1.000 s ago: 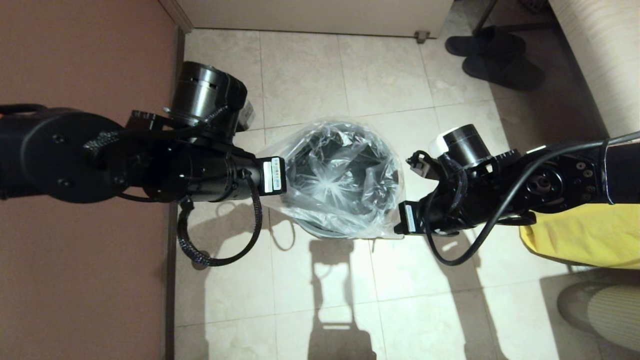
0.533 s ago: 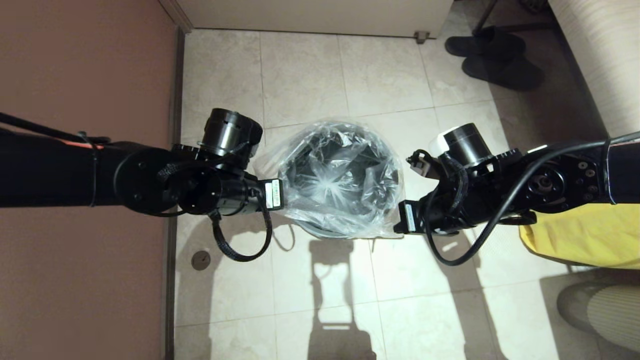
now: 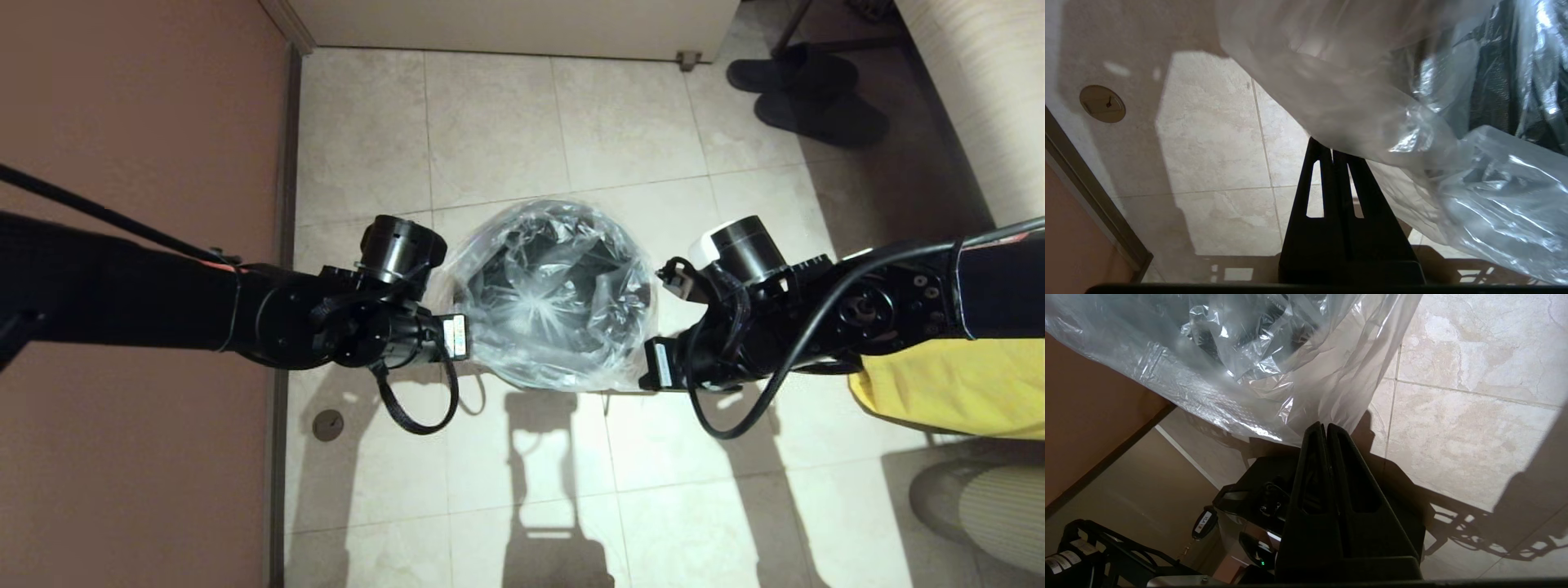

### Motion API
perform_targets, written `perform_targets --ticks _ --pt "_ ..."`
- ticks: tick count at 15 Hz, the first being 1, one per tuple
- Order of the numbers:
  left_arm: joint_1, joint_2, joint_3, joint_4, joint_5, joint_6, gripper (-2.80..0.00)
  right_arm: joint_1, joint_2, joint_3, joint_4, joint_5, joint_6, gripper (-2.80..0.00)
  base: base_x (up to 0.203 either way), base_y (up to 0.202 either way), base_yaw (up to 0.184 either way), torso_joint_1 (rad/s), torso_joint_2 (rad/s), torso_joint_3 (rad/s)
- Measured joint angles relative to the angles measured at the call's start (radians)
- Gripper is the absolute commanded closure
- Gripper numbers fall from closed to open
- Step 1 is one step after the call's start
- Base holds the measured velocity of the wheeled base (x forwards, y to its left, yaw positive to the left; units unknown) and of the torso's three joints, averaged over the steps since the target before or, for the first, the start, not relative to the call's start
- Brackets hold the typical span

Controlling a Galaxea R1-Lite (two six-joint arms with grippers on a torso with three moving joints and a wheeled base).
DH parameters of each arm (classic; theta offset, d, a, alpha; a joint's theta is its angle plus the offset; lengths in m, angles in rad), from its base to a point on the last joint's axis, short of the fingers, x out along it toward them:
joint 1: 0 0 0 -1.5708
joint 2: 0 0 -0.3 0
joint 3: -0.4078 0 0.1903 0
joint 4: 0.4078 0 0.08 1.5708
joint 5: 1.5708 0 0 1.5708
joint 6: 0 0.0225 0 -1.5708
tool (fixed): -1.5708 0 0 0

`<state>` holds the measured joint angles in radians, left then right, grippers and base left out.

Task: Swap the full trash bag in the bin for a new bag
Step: Put the new garbage bag on the trash can

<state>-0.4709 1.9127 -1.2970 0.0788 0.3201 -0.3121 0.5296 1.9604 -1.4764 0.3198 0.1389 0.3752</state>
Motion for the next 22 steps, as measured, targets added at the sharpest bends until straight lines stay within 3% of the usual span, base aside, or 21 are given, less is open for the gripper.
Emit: perform_targets --ticks 12,18,22 --pt "0.041 0.050 0.002 -0.048 -0.012 0.031 0.00 -0.012 0.076 -0.019 -0.087 0.000 0.000 0.00 0.000 0.000 0.000 0.000 0.00 0.000" --pt "0.004 -0.116 0.066 -0.042 -0.016 0.028 0.00 -0.023 0.062 -0.027 -0.044 -0.002 0.000 0.00 0.000 0.000 0.000 0.000 0.00 0.000" --pt "-0.019 -0.135 0.040 -0.048 -0.015 0.025 0.00 -0.021 0.050 -0.027 -0.040 -0.002 -0.001 0.00 0.000 0.000 0.000 0.000 0.00 0.000"
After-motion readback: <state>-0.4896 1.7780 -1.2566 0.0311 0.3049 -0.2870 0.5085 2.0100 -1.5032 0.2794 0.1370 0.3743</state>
